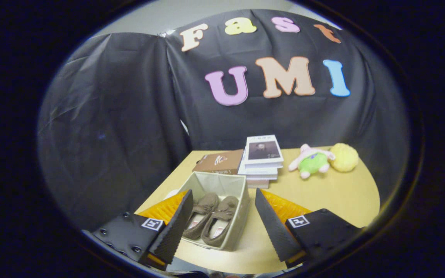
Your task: Open the storage box then place both shoes into the box .Put the left shoe in first, then the right shoe, with the right side of both shoes facing outward in a uniform manner.
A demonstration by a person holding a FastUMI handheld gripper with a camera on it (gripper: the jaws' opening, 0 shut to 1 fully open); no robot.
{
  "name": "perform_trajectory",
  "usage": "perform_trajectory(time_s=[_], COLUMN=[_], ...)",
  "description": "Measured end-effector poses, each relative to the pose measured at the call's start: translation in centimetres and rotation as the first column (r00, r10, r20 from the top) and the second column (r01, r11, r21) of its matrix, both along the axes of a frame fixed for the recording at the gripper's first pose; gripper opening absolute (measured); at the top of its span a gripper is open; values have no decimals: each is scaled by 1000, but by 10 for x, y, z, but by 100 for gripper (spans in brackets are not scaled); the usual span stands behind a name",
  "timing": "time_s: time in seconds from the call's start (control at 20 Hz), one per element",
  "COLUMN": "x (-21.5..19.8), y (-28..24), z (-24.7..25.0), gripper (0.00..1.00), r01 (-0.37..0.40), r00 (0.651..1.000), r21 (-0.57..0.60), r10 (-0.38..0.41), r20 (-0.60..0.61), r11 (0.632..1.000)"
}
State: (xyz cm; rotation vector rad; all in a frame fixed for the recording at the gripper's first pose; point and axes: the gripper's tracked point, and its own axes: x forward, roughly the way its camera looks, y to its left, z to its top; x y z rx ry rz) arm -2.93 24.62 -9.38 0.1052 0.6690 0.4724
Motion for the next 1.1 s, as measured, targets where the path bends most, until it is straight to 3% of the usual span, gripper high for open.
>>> perform_trajectory(time_s=[0.2,0.45,0.7,1.1], x=[1,4,4,12], y=[-61,-133,-178,-197], z=[33,57,60,74], gripper=[100,100,100,100], r01=[54,195,277,298], r00=[975,916,875,842], r21=[-57,-64,-58,-57], r10=[-40,-158,-227,-234], r20=[217,368,429,486], r11=[997,979,959,953])
